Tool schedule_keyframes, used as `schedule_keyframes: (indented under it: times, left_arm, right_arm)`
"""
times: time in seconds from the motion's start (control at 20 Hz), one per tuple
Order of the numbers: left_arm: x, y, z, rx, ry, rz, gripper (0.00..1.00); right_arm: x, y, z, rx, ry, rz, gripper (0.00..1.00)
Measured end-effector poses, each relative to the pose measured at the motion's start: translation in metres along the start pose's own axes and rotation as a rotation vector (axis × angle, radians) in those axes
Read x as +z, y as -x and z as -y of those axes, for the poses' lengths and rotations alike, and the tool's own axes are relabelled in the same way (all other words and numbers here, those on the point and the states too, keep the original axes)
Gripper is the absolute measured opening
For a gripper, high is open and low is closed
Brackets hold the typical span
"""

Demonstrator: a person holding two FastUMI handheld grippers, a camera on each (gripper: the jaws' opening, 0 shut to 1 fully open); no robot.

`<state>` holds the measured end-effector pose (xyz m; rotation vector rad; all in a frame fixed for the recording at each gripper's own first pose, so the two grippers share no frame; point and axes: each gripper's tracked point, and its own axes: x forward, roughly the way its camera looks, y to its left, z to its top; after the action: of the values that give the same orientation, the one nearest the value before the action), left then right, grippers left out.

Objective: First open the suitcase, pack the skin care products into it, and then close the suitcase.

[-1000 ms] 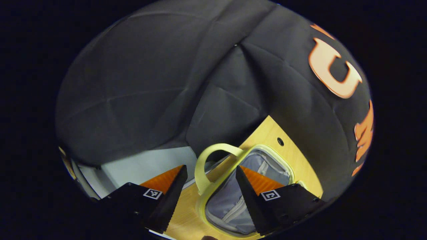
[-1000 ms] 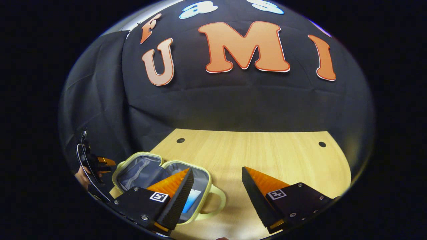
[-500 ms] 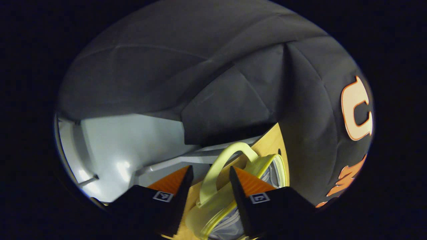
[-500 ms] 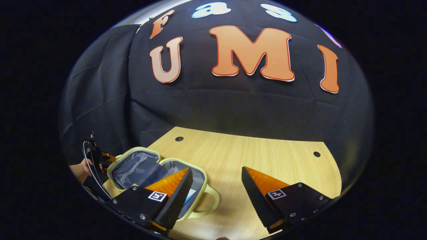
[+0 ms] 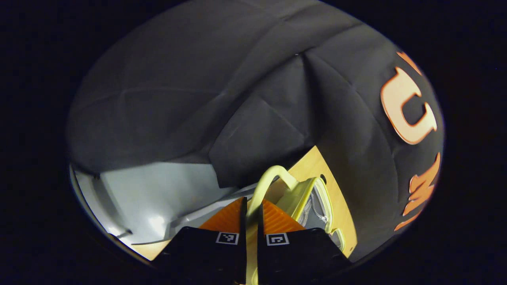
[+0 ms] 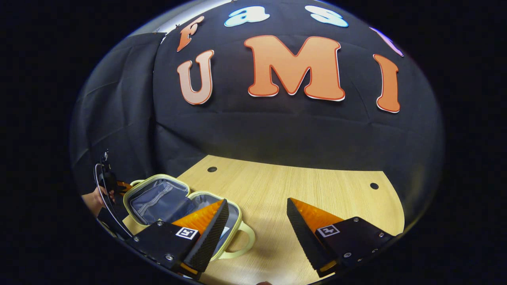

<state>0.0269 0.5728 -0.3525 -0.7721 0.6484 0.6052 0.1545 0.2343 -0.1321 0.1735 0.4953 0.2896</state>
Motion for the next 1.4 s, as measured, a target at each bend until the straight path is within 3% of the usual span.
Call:
schedule_keyframes:
  times: [0.25, 0.55, 0.9, 1.4]
  left_arm:
    - [0.019, 0.045, 0.072, -0.038, -0.244, 0.117, 0.1]
    - [0.01, 0.099, 0.147, -0.082, -0.456, 0.196, 0.1]
    - [-0.028, 0.159, 0.223, -0.189, -0.6, 0.229, 0.1]
    - [-0.126, 0.186, 0.301, -0.339, -0.7, 0.171, 0.1]
  right_arm:
    - [0.014, 0.005, 0.017, -0.015, 0.033, 0.06, 0.94]
    - [0.033, 0.016, 0.051, -0.046, 0.058, 0.134, 0.94]
    - [0.045, 0.035, 0.095, -0.076, 0.058, 0.187, 0.94]
    - [0.031, 0.051, 0.134, -0.084, 0.034, 0.202, 0.94]
